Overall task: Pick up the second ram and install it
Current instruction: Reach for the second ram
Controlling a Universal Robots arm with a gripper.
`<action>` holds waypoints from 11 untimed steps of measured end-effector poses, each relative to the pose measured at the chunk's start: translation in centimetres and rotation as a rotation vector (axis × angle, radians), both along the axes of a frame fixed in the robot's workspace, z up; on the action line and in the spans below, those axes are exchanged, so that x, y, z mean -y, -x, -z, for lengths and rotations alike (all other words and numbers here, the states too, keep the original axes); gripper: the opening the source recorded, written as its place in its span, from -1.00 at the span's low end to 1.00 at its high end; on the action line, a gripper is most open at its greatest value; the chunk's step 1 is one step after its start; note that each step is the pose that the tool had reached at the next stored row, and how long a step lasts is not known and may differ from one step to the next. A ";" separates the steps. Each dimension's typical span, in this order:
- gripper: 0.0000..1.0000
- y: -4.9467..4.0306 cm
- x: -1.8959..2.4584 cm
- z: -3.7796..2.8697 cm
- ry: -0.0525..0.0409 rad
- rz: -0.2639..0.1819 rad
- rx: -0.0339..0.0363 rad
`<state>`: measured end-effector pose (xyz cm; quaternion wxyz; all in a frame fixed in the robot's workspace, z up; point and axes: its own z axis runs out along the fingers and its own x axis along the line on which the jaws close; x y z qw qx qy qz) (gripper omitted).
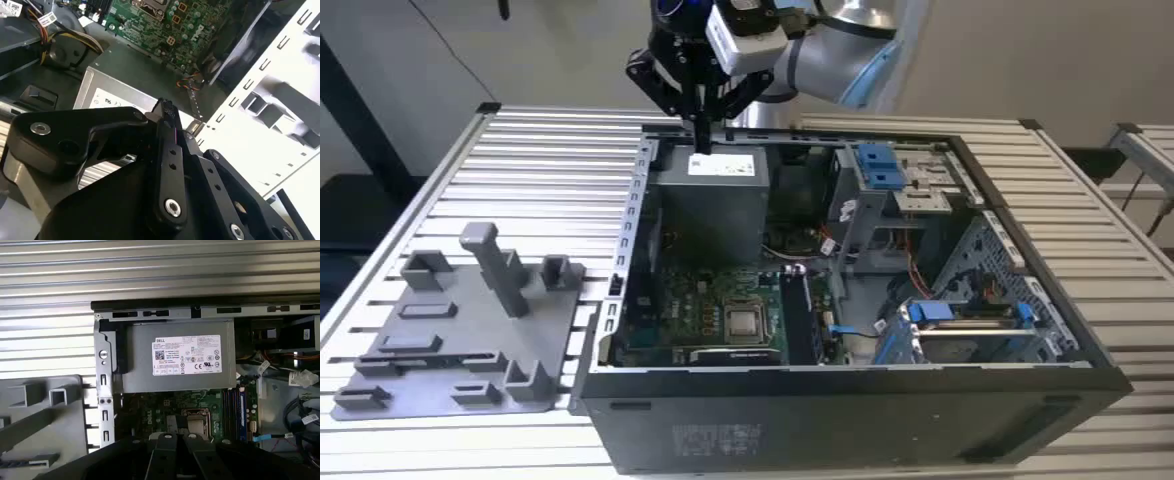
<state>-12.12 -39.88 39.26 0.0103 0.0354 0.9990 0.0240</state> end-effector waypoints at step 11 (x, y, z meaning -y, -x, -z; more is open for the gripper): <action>-0.79 0.00 0.00 0.00 0.0010 0.000 0.0001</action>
